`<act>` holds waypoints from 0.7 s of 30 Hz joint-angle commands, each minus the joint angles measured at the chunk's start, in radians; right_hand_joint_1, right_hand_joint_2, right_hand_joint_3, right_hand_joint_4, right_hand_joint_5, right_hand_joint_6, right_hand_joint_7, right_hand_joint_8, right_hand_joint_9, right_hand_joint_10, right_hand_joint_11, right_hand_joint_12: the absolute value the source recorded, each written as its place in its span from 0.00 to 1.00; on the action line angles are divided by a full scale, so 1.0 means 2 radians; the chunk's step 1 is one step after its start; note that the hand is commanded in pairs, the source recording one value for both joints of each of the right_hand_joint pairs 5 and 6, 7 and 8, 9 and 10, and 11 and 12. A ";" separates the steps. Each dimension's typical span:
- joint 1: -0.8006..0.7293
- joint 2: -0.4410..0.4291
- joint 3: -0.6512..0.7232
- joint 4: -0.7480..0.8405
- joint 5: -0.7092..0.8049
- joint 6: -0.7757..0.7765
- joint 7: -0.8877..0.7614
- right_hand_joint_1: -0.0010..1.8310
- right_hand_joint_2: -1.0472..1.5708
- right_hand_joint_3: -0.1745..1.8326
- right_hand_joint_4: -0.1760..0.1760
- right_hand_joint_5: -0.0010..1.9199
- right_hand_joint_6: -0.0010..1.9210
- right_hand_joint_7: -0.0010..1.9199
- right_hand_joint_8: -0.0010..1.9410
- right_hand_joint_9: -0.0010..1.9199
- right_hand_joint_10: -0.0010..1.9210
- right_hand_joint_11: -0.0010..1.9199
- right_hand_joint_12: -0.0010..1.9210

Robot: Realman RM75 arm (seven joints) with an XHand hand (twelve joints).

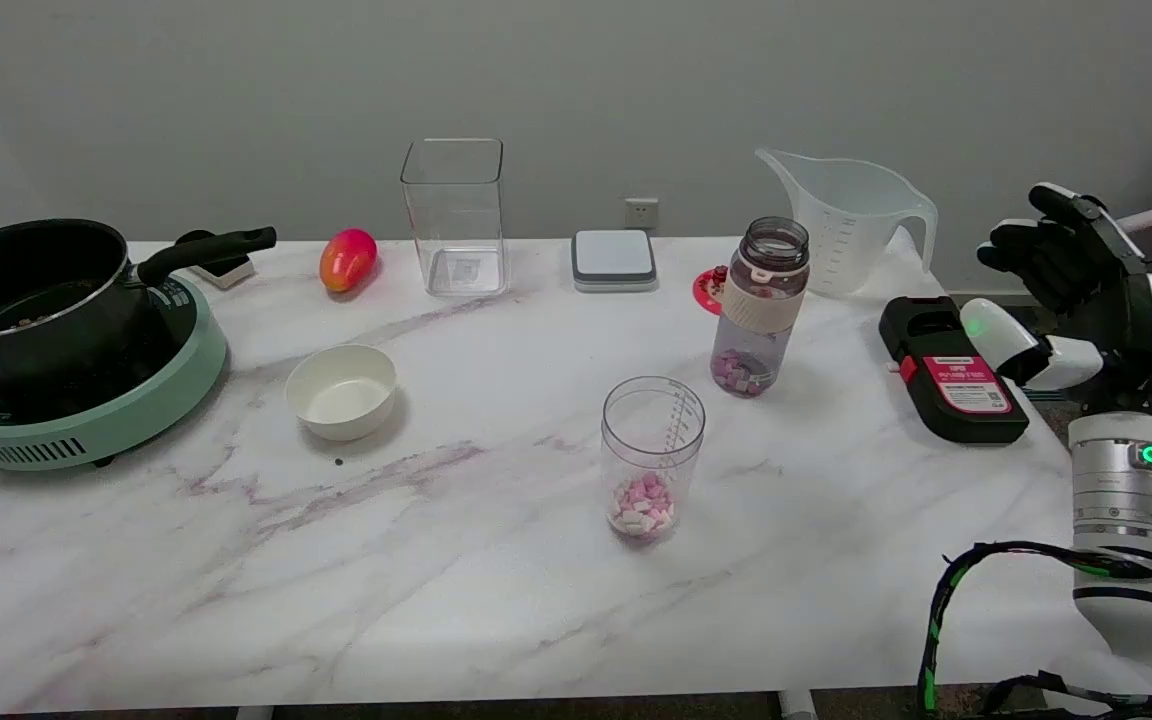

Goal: Pick up the measuring cup.

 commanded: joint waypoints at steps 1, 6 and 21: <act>0.043 0.020 -0.029 -0.056 -0.002 -0.030 0.014 0.68 0.34 0.64 0.50 0.28 0.28 0.38 0.37 0.34 0.34 0.37 0.37; 0.026 0.018 0.000 -0.060 -0.067 -0.031 -0.300 0.70 0.48 0.44 0.50 0.37 0.37 0.57 0.56 0.58 0.58 0.54 0.54; -0.035 0.009 0.079 -0.080 -0.123 -0.050 -0.464 0.75 0.25 0.66 0.50 0.29 0.29 0.41 0.40 0.29 0.29 0.30 0.30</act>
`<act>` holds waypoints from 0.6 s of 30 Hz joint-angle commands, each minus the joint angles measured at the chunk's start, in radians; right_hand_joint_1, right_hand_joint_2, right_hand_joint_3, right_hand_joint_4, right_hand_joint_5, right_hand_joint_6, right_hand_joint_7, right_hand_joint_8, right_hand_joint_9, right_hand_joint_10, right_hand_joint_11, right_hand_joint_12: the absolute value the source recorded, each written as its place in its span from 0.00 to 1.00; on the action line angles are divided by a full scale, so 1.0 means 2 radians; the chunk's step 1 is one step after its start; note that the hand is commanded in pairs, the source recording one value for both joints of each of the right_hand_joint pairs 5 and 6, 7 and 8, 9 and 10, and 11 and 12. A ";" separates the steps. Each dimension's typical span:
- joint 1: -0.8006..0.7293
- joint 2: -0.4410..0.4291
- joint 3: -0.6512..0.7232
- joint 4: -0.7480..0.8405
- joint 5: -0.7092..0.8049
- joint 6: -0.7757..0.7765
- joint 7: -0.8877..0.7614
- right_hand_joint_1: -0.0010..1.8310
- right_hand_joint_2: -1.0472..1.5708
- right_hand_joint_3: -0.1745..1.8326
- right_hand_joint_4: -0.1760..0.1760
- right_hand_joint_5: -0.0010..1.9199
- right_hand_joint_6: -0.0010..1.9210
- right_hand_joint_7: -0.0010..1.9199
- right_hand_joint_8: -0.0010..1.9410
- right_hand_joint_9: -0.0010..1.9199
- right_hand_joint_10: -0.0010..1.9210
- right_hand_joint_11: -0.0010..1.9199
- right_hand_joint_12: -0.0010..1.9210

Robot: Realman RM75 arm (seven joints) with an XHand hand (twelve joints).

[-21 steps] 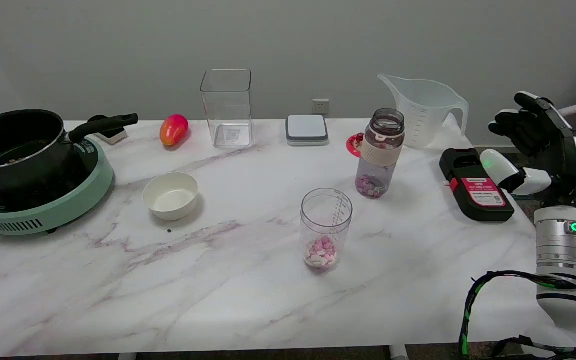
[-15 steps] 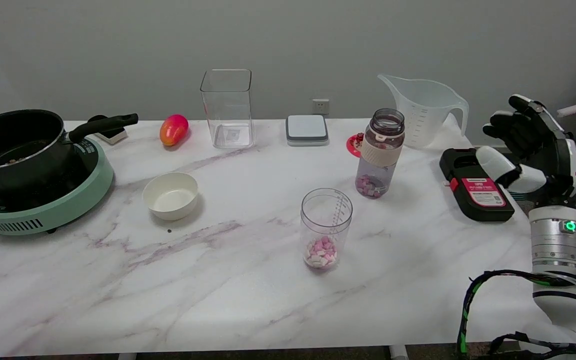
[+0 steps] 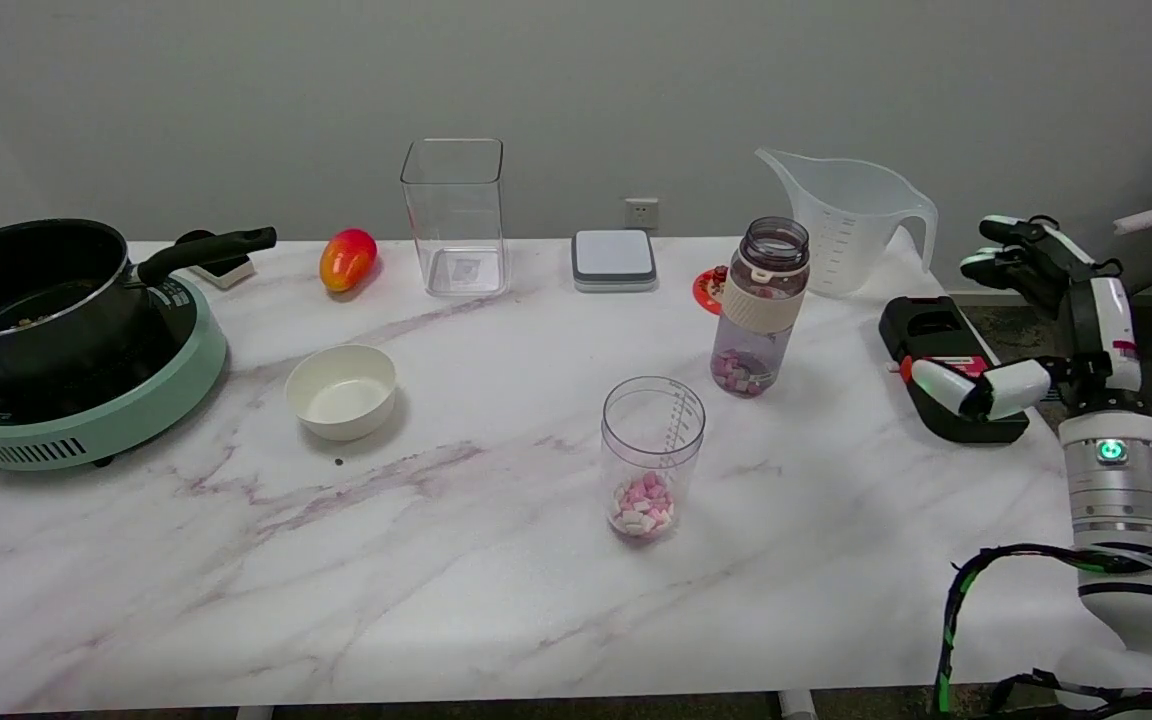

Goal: Pick up the measuring cup.

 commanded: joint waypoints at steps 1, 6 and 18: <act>-0.050 -0.003 0.077 -0.028 -0.086 -0.029 -0.303 0.75 0.25 0.66 0.50 0.29 0.29 0.40 0.39 0.28 0.28 0.30 0.30; -0.064 -0.012 0.085 -0.021 -0.086 -0.027 -0.303 0.76 0.25 0.68 0.50 0.29 0.29 0.36 0.36 0.27 0.27 0.24 0.24; -0.093 -0.025 0.078 -0.001 -0.090 -0.006 -0.291 0.76 0.25 0.69 0.50 0.29 0.29 0.36 0.35 0.26 0.26 0.21 0.21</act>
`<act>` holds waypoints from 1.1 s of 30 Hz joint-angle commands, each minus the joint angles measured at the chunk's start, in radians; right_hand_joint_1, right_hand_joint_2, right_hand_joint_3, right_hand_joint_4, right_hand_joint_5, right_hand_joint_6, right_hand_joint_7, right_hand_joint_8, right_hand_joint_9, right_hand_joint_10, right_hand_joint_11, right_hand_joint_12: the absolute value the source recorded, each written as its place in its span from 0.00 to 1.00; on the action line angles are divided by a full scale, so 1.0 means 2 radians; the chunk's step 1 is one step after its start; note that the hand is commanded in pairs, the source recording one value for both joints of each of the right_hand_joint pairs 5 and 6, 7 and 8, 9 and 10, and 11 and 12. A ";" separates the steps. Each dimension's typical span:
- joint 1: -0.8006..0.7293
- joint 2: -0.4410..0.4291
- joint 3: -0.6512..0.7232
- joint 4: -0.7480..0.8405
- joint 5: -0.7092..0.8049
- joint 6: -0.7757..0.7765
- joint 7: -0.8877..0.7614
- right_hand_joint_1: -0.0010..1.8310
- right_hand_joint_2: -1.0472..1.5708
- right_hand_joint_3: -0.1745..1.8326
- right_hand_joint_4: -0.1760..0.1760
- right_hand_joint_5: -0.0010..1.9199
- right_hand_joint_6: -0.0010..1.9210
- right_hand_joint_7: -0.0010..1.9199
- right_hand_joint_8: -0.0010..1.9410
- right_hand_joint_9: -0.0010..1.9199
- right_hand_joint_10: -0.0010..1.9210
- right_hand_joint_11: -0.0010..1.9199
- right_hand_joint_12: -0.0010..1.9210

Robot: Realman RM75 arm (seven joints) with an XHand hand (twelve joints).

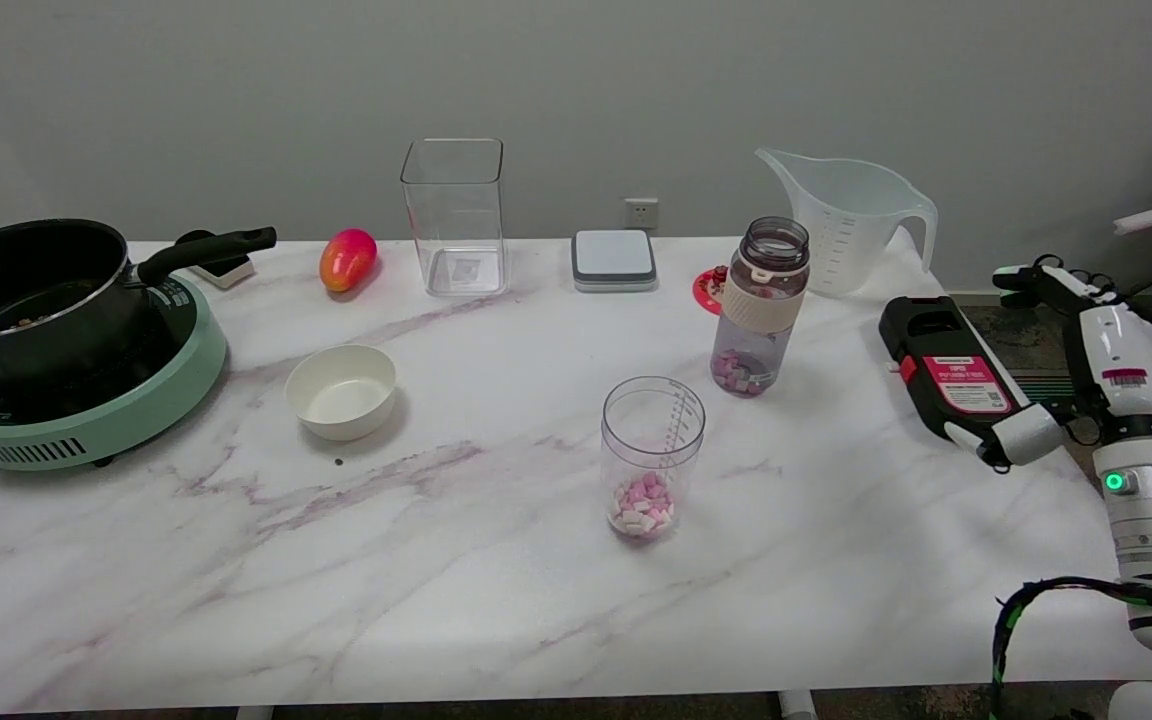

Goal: Pick up the measuring cup.

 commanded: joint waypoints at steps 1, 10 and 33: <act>-0.044 -0.013 0.015 0.015 -0.025 0.013 -0.055 0.76 0.26 0.69 0.50 0.29 0.29 0.36 0.36 0.26 0.26 0.21 0.21; -0.043 -0.004 -0.021 -0.017 -0.063 0.049 0.012 0.75 0.30 0.66 0.50 0.30 0.30 0.41 0.41 0.26 0.26 0.22 0.22; 0.015 0.002 -0.218 0.129 0.161 0.070 0.222 0.71 0.24 0.77 0.50 0.29 0.29 0.33 0.32 0.32 0.31 0.36 0.36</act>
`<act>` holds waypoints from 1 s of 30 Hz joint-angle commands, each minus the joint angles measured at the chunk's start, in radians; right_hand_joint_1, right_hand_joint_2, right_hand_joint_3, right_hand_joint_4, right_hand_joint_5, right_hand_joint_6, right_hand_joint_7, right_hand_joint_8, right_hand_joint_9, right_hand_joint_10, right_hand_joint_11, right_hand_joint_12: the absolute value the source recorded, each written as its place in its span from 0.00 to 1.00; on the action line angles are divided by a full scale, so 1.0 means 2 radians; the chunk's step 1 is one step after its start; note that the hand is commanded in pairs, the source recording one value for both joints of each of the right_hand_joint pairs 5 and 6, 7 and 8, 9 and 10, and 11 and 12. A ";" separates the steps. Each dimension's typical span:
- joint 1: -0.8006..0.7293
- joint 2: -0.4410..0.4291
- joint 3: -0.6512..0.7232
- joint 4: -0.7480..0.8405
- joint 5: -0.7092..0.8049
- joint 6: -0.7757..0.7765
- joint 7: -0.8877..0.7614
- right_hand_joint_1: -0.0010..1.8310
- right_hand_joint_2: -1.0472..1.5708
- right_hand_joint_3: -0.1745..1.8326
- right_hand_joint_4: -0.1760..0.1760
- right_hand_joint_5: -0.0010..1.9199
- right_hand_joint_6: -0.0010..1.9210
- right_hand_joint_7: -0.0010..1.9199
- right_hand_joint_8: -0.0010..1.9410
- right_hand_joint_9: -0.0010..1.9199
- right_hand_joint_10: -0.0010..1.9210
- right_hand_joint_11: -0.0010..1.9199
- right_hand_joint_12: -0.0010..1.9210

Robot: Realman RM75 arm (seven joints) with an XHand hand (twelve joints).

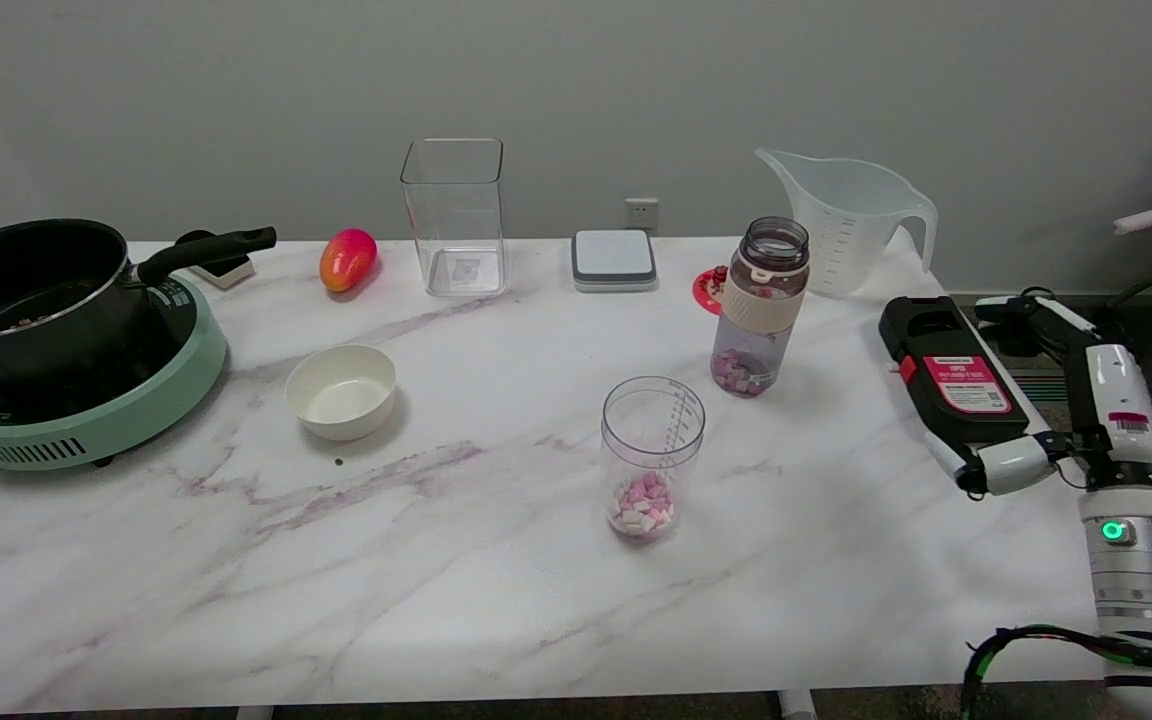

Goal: Pick up the measuring cup.

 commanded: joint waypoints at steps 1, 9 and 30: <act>0.044 0.013 -0.136 0.097 0.104 -0.038 0.192 0.70 0.23 0.79 0.50 0.27 0.27 0.32 0.31 0.30 0.30 0.36 0.36; 0.069 0.005 -0.145 0.056 0.039 -0.097 0.287 0.67 0.19 0.73 0.50 0.13 0.13 0.24 0.24 0.25 0.25 0.33 0.33; 0.073 -0.052 -0.198 -0.016 -0.044 -0.059 0.335 0.63 0.31 0.60 0.50 0.43 0.43 0.26 0.26 0.26 0.26 0.34 0.34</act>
